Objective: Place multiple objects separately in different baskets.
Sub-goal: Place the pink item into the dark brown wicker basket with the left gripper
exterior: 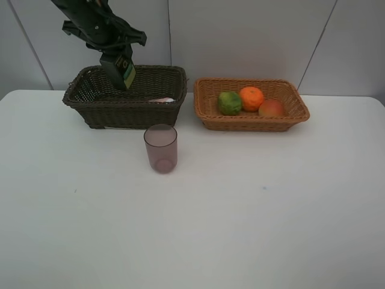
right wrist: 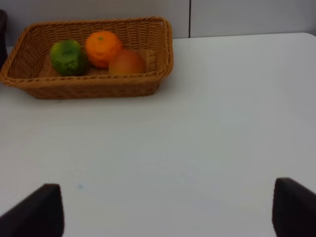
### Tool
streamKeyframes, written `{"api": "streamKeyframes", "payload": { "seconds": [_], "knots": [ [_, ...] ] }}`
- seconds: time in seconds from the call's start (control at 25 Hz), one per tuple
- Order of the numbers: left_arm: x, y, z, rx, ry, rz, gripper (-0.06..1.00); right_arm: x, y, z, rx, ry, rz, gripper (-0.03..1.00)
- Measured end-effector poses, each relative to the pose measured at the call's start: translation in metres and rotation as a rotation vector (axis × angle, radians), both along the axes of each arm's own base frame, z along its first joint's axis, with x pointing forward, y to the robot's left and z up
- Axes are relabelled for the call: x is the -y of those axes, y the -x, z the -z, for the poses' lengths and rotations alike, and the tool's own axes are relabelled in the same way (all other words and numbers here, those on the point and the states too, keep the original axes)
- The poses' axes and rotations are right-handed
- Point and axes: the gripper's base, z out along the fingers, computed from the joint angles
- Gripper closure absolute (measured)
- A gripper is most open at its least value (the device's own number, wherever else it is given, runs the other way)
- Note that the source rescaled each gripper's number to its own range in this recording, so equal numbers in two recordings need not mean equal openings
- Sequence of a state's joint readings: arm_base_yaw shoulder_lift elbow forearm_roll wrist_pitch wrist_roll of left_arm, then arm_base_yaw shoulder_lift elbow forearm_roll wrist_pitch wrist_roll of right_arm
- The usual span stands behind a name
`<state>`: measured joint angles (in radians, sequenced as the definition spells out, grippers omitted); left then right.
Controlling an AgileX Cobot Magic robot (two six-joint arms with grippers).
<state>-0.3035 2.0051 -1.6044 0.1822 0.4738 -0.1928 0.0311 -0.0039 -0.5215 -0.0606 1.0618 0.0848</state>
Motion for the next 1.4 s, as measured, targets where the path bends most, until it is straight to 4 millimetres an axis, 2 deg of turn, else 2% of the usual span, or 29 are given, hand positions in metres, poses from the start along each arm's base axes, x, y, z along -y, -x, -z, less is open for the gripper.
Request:
{"api": "streamKeyframes", "payload": {
  "seconds": [0.2,0.48,0.56,0.88,0.92,1.04,1.08,1.12,1.24,1.4],
  "knots": [
    [-0.004,-0.016,0.032,0.013,-0.017,0.007,0.73,0.0,0.0,0.0,0.0,0.0,0.0,0.11],
    [-0.01,-0.025,0.077,-0.061,-0.049,-0.001,0.73,0.0,0.0,0.0,0.0,0.0,0.0,0.11],
    [-0.012,-0.026,0.082,-0.069,-0.051,-0.004,0.73,0.0,0.0,0.0,0.0,0.0,0.0,0.11],
    [-0.016,-0.028,0.081,-0.053,-0.038,-0.013,0.73,0.0,0.0,0.0,0.0,0.0,0.0,0.11],
    [-0.017,-0.029,0.081,-0.054,-0.038,-0.015,0.67,0.0,0.0,0.0,0.0,0.0,0.0,0.11],
    [-0.016,-0.03,0.08,-0.038,-0.026,-0.017,0.24,0.0,0.0,0.0,0.0,0.0,0.0,0.11],
    [-0.016,-0.03,0.079,-0.034,-0.023,-0.017,0.11,0.0,0.0,0.0,0.0,0.0,0.0,0.11],
    [-0.016,-0.03,0.078,-0.033,-0.021,-0.018,0.03,0.0,0.0,0.0,0.0,0.0,0.0,0.11],
    [-0.016,-0.03,0.074,-0.027,-0.018,-0.019,-0.04,0.0,0.0,0.0,0.0,0.0,0.0,0.11],
    [-0.017,-0.027,0.054,0.01,-0.003,-0.023,-0.05,0.0,0.0,0.0,0.0,0.0,0.0,0.11]
  ]
}}
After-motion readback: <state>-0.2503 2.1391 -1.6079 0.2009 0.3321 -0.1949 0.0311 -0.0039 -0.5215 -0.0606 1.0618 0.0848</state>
